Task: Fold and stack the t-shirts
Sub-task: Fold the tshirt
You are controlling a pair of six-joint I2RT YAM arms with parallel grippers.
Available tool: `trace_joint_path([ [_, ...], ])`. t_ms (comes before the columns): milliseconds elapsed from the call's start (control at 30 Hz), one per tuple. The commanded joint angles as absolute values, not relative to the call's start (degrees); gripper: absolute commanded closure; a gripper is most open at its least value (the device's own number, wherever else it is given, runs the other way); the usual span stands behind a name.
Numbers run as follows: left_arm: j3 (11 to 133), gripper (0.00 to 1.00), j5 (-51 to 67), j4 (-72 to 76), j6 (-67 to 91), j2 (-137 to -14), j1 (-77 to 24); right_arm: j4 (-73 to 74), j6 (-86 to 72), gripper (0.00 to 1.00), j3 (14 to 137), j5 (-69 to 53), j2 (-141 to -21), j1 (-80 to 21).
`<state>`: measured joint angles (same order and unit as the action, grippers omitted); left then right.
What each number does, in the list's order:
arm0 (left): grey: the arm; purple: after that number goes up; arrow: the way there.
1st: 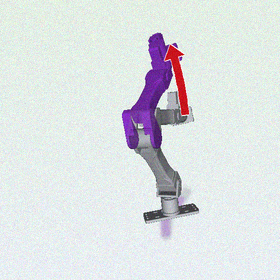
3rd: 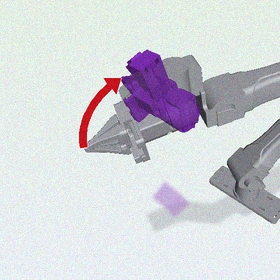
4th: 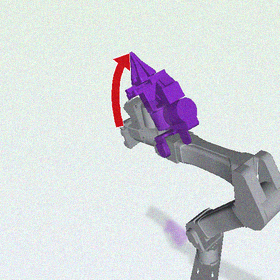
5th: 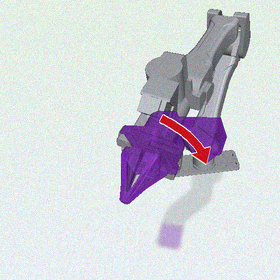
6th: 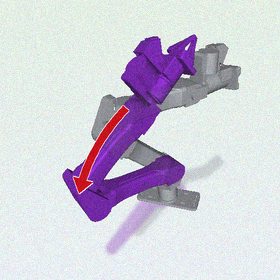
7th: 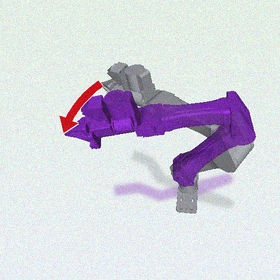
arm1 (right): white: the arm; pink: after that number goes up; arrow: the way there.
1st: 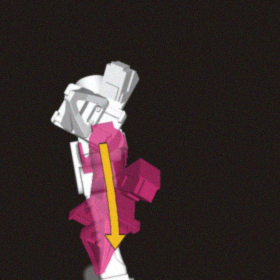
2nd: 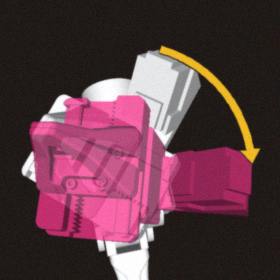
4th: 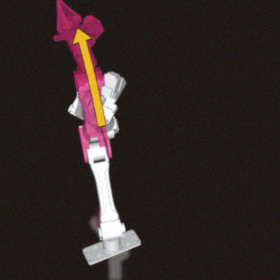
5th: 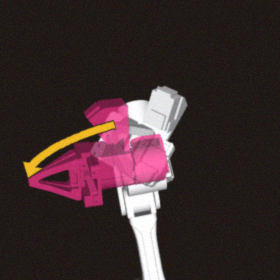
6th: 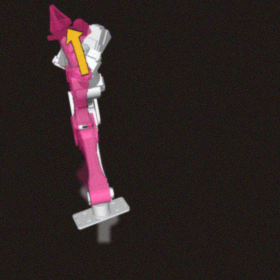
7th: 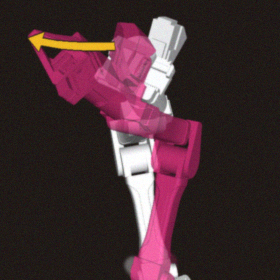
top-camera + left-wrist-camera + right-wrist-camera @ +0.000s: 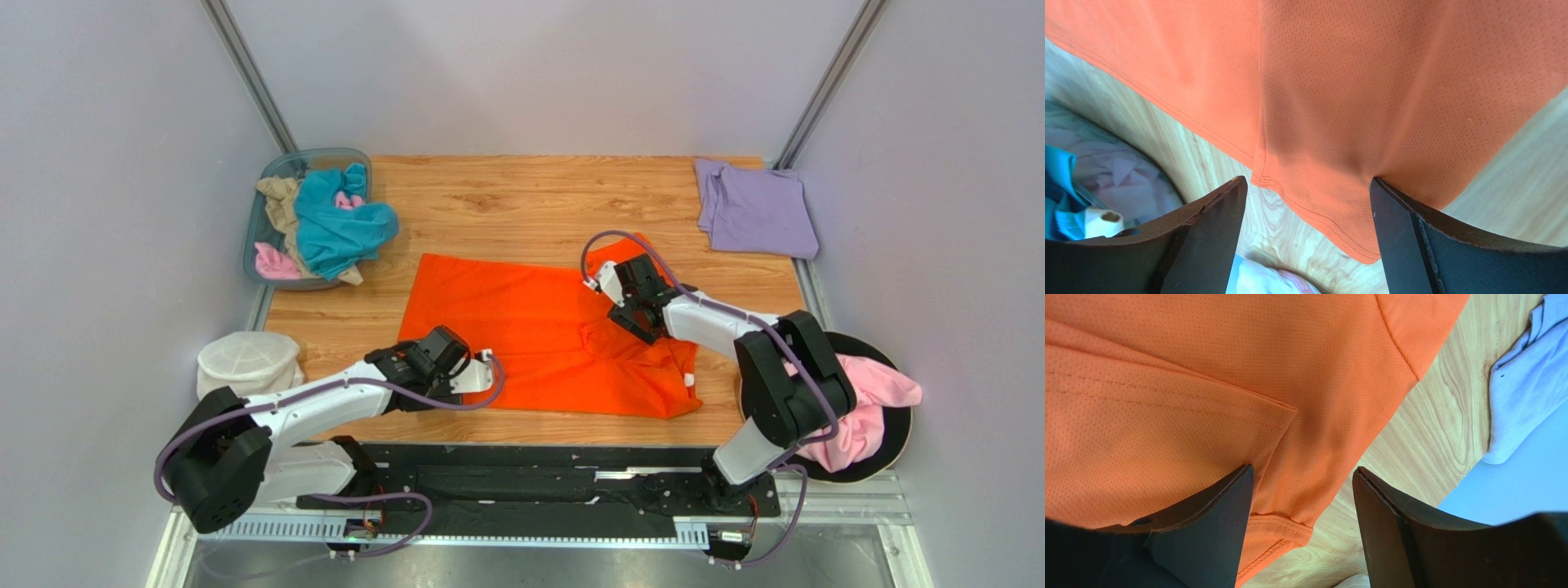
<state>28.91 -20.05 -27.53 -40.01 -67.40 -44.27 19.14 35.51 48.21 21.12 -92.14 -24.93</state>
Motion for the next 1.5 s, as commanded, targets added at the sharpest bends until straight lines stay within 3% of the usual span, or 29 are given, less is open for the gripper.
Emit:
trace_joint_path([
  [0,27.3,0.17,-18.2,-33.4,-37.4,-66.1,-44.6,23.4,33.3,0.34,46.1,19.9,-89.6,-26.6],
  [533,27.3,0.17,-11.5,-39.8,-43.0,-63.6,-44.6,23.9,33.4,0.34,45.5,22.4,-88.0,-28.2],
  [767,29.4,0.17,-13.0,-39.9,-43.9,-62.5,-44.6,22.6,34.8,0.34,49.3,24.1,-90.7,-28.0],
  [1167,34.8,0.15,-14.2,-38.7,-46.7,-55.3,-44.6,29.9,30.7,0.29,59.5,22.3,-85.3,-27.1],
  [1467,36.9,0.14,-13.5,-27.9,-50.1,-57.3,-44.1,33.4,22.0,0.27,75.0,6.7,-97.6,-14.4],
])
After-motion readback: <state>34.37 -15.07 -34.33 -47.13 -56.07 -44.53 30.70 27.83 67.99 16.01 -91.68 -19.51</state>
